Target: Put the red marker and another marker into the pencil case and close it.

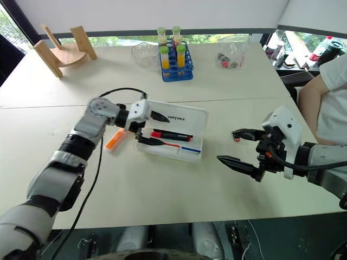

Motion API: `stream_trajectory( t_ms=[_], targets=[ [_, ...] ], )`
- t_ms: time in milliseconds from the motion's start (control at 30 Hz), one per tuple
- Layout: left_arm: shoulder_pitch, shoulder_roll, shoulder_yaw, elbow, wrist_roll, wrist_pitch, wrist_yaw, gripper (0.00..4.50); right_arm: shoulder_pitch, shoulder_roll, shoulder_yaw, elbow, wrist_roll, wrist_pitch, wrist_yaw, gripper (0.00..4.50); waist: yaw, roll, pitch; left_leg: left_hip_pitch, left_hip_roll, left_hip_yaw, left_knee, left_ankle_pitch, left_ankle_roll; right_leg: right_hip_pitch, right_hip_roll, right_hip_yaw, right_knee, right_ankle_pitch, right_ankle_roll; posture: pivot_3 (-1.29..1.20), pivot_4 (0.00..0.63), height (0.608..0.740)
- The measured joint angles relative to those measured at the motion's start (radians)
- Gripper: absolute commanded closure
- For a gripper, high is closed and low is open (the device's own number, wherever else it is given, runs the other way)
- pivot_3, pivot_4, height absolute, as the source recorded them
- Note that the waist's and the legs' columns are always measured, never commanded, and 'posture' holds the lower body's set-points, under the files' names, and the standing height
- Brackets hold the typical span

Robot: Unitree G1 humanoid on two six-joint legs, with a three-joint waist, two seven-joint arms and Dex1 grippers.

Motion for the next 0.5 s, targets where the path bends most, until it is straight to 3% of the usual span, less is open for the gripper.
stream_trajectory(
  t_ms=[100,233,333,500],
  targets=[
    [0.155,0.208,0.141,-0.227,-0.115,0.279,0.018,0.06,-0.055,-0.001,0.025,0.035,0.038,-0.022,0.031,0.00,-0.023,0.001,0.001,0.003,0.002,0.000,-0.002,0.000,0.000,0.001,0.001,0.000,0.000,0.000,-0.001,0.00,0.150,0.740],
    [0.293,0.325,0.261,-0.356,-0.132,0.443,0.163,0.06,-0.162,0.000,0.094,0.076,0.079,-0.037,0.050,0.00,-0.008,0.003,0.002,0.004,0.000,0.000,0.000,0.000,0.000,0.005,-0.003,-0.002,0.000,0.000,0.000,0.00,0.150,0.740],
    [0.374,0.318,0.274,-0.356,-0.074,0.467,0.308,0.06,-0.230,0.000,0.156,0.112,0.080,-0.055,0.066,0.00,0.011,0.002,0.002,0.005,-0.001,0.000,0.001,0.000,0.000,0.007,-0.004,-0.002,-0.001,0.000,0.000,0.00,0.150,0.740],
    [0.391,0.188,0.225,-0.337,-0.043,0.502,0.449,0.06,-0.282,-0.006,0.246,0.161,0.035,-0.094,0.101,0.00,0.032,0.002,0.002,0.003,-0.001,0.000,0.002,0.000,0.000,0.005,-0.004,-0.001,-0.001,0.000,0.000,0.00,0.150,0.740]
  ],
)
